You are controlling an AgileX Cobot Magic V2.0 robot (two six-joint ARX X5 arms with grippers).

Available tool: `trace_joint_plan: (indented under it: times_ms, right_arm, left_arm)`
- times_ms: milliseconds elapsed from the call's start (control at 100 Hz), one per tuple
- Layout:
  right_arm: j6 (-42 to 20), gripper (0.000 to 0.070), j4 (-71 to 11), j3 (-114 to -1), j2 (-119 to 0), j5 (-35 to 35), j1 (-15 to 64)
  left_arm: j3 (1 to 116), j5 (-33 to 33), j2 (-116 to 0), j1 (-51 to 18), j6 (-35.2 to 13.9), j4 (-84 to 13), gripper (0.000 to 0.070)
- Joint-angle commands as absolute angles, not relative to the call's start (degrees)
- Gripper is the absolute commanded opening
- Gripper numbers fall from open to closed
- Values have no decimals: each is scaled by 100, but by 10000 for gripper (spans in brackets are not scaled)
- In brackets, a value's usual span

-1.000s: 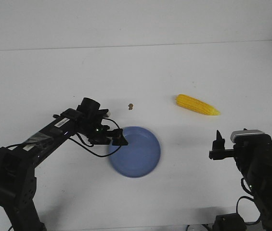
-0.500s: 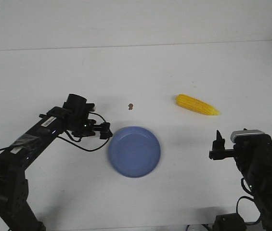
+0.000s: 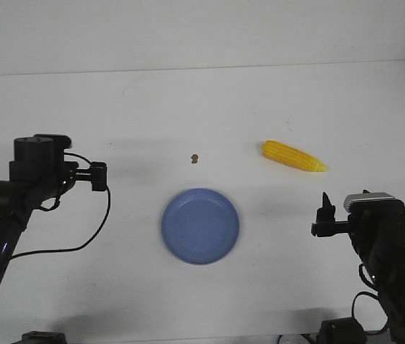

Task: Place corn on plate with both arms
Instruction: 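Release the plate and pull the left gripper back, then reach the right gripper to the yellow corn cob and grasp it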

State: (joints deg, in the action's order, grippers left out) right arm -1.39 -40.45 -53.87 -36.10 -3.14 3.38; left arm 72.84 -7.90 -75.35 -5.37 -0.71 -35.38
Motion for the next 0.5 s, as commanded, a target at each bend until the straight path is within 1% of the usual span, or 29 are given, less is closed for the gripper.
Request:
trace_joint_plan:
  times_ms: [0, 230, 390, 490]
  right_arm:
    - [-215, 567, -3940, -5485, -3640, -301, 346]
    - [-47, 568, -4001, -5485, -3662, -298, 346]
    - [473, 580, -3940, -5485, -4156, -309, 336]
    - [814, 621, -3953, -5524, -4790, -294, 331]
  left_arm:
    - [7179, -790, -7404, -440, 25, -3522, 627]
    - [6661, -596, -6801, -263, 27, -3382, 627]
    - [6637, -598, -6781, -263, 25, -3358, 627]
    - [6637, -600, -6785, -263, 23, -3326, 627]
